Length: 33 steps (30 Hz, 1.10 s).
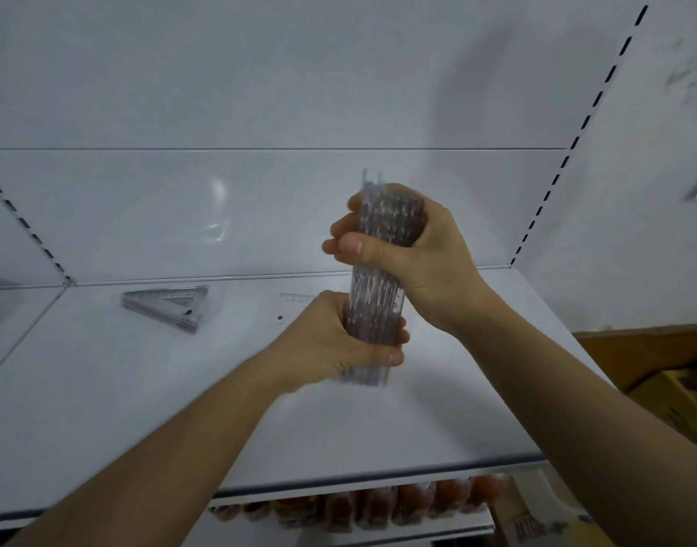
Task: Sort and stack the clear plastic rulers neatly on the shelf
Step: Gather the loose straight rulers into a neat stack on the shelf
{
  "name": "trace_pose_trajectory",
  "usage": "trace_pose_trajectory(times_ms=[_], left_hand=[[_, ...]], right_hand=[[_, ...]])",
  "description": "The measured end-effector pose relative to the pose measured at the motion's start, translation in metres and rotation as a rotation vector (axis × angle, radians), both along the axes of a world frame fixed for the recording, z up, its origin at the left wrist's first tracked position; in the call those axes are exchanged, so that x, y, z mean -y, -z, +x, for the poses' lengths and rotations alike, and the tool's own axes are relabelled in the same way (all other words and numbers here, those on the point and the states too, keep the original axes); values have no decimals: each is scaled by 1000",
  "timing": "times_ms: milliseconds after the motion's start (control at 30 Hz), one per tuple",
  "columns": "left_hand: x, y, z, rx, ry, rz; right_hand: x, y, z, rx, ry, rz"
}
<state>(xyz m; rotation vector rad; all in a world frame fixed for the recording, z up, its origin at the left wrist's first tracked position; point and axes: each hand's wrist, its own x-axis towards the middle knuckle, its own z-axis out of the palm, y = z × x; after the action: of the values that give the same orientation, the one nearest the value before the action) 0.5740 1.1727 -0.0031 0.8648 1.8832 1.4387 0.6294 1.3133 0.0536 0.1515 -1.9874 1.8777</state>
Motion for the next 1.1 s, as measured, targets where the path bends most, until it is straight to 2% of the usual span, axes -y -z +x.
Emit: trace_pose_trajectory(times_ms=[167,267,400,433,467,533,633,700,800,900,1033,1100], left_hand=[[0,-23,-25,-3,202,-276],[-7,-23,-26,-28,220,-311],[-11,-16,-22,-209,173,-309],[-11,-15,-22,-220,177,-333],[-10,-15,-24,-212,189,-371],[-6,-17,-30,-171,230,-465],[-3,-21,-39,-147,304,-585],[-7,-24,-40,-147,373,-634],[-13,-31,-38,-135,448,-651],[-15,-35,-36,-203,441,-653],[-12,-33,-30,-763,334,-604],[-11,-30,-29,-868,302,-538]], right_hand=[[-21,5,0,46,36,-352],[-23,11,0,41,134,-455],[-35,21,4,98,235,-594],[-40,27,7,117,234,-549],[-48,32,11,125,248,-405],[-69,40,22,96,316,171],[-92,41,32,31,147,1101],[-95,45,30,24,42,1458],[-90,49,26,33,-16,1579],[-93,44,27,191,-109,1533],[-104,45,27,415,-204,1380],[-113,46,25,457,-217,1307]])
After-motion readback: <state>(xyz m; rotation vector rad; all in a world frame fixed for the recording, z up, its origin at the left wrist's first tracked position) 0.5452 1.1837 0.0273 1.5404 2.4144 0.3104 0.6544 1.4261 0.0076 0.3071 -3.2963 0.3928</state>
